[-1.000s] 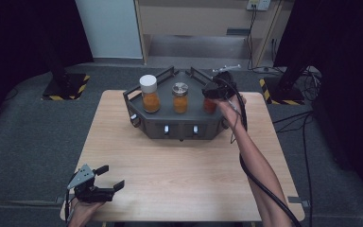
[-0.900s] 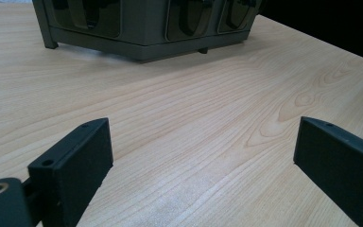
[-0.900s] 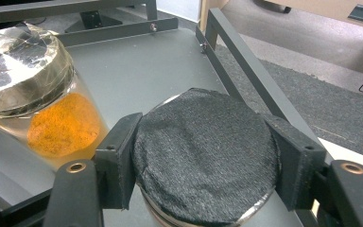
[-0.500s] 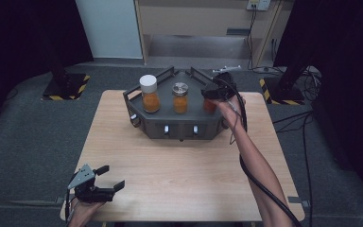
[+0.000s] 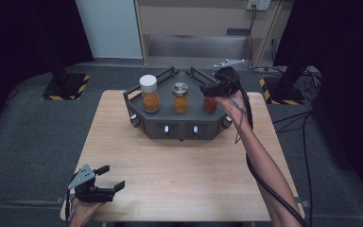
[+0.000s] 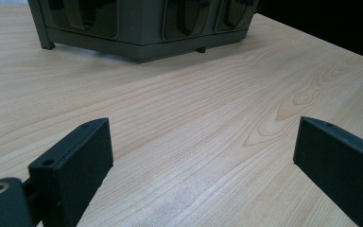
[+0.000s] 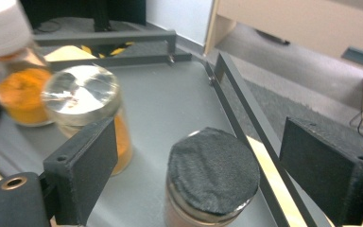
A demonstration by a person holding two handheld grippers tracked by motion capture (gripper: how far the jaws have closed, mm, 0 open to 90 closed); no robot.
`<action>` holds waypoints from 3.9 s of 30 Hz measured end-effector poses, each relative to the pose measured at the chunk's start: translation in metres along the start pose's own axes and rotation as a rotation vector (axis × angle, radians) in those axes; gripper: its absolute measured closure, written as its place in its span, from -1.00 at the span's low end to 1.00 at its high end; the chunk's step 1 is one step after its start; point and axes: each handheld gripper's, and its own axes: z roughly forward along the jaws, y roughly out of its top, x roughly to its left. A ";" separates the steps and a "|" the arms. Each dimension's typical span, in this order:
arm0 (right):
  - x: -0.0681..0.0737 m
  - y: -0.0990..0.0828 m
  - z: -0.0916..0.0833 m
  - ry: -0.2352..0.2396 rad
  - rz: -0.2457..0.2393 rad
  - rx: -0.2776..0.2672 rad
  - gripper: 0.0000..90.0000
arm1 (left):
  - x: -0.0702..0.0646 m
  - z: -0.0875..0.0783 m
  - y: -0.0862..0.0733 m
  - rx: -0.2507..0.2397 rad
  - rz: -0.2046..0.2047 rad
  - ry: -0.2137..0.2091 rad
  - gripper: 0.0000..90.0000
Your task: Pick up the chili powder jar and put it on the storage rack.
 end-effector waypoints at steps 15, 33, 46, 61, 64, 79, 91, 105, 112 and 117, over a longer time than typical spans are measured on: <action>0.022 -0.012 -0.052 0.086 -0.144 -0.096 -0.75 | -0.001 0.000 0.000 -0.004 0.005 0.000 -0.90; 0.018 -0.080 -0.096 0.157 -0.116 -0.140 -0.76 | -0.001 0.000 0.000 -0.006 0.009 0.000 -0.90; 0.009 -0.136 -0.110 0.186 -0.042 -0.143 -0.77 | -0.002 -0.001 0.000 -0.011 0.012 0.002 -0.90; 0.003 -0.190 -0.129 0.173 0.024 -0.142 -0.79 | -0.004 -0.002 0.001 -0.007 0.032 -0.005 -0.90; 0.003 -0.200 -0.132 0.169 0.032 -0.148 -0.79 | -0.003 -0.002 0.000 -0.010 0.031 -0.006 -0.90; 0.003 -0.243 -0.138 0.129 0.072 -0.113 -0.80 | -0.004 -0.002 0.001 -0.007 0.033 -0.008 -0.90; 0.004 -0.280 -0.140 0.115 0.105 -0.122 -0.80 | -0.004 -0.001 0.001 -0.006 0.034 -0.010 -0.90; 0.003 -0.300 -0.131 0.136 0.129 -0.109 -0.82 | -0.004 -0.001 0.001 -0.005 0.038 -0.012 -0.90; 0.003 -0.305 -0.129 0.143 0.115 -0.115 -0.82 | -0.004 0.001 0.002 -0.001 0.049 -0.024 -0.90; 0.002 -0.306 -0.130 0.136 0.123 -0.120 -0.82 | -0.004 0.000 0.002 -0.006 0.046 -0.024 -0.89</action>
